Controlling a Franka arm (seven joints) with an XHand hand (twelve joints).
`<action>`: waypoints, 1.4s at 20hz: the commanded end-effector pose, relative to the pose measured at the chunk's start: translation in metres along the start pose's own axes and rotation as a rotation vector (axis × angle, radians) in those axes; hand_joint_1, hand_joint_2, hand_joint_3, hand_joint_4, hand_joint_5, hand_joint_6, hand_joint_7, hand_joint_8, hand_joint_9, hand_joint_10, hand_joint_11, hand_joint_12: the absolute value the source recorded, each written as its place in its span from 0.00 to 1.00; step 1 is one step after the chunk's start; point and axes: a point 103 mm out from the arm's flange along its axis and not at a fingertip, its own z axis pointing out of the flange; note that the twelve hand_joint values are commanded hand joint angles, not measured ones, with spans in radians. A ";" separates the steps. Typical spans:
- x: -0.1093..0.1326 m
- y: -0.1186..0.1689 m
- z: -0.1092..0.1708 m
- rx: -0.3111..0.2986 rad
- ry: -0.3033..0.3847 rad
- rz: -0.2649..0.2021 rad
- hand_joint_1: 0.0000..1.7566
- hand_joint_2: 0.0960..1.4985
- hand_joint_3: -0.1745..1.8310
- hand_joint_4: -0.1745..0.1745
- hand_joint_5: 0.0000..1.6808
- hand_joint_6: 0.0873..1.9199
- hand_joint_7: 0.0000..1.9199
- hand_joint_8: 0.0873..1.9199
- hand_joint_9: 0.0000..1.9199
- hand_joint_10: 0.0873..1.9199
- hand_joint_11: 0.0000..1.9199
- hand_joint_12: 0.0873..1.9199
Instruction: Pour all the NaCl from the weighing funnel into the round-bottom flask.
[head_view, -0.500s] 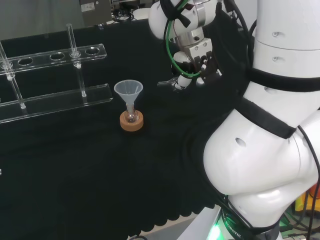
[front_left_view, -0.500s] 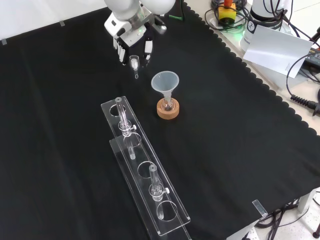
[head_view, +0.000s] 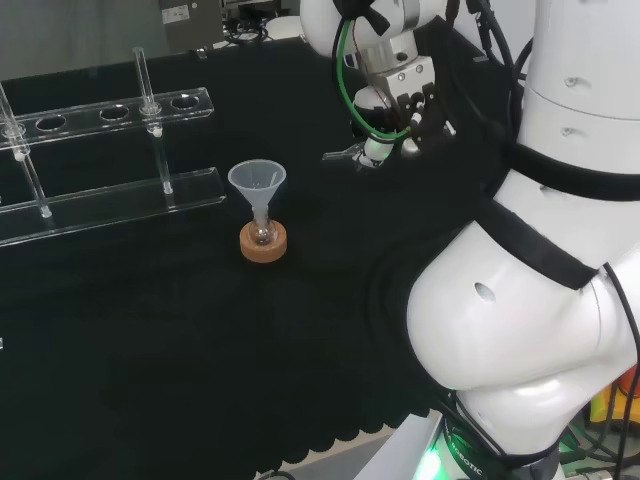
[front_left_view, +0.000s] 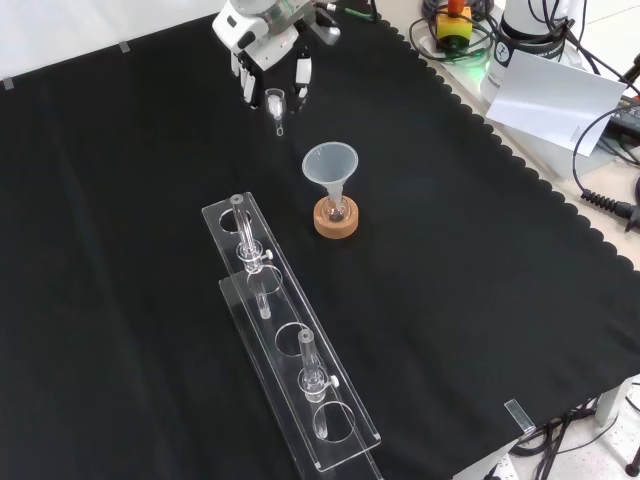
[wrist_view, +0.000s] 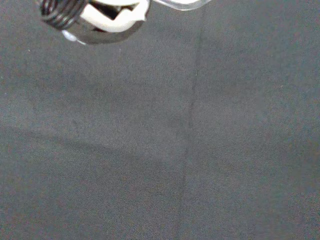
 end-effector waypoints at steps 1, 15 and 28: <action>0.008 -0.023 -0.032 0.005 -0.053 0.004 0.63 0.47 0.39 0.70 0.66 0.47 0.58 0.27 0.69 0.06 0.55 0.45; 0.045 -0.031 -0.080 -0.002 -0.129 -0.050 0.63 0.47 0.40 0.70 0.66 0.47 0.58 0.27 0.69 0.05 0.55 0.45; 0.087 -0.030 -0.094 0.043 -0.195 -0.118 0.63 0.46 0.41 0.72 0.67 0.46 0.58 0.27 0.70 0.05 0.54 0.46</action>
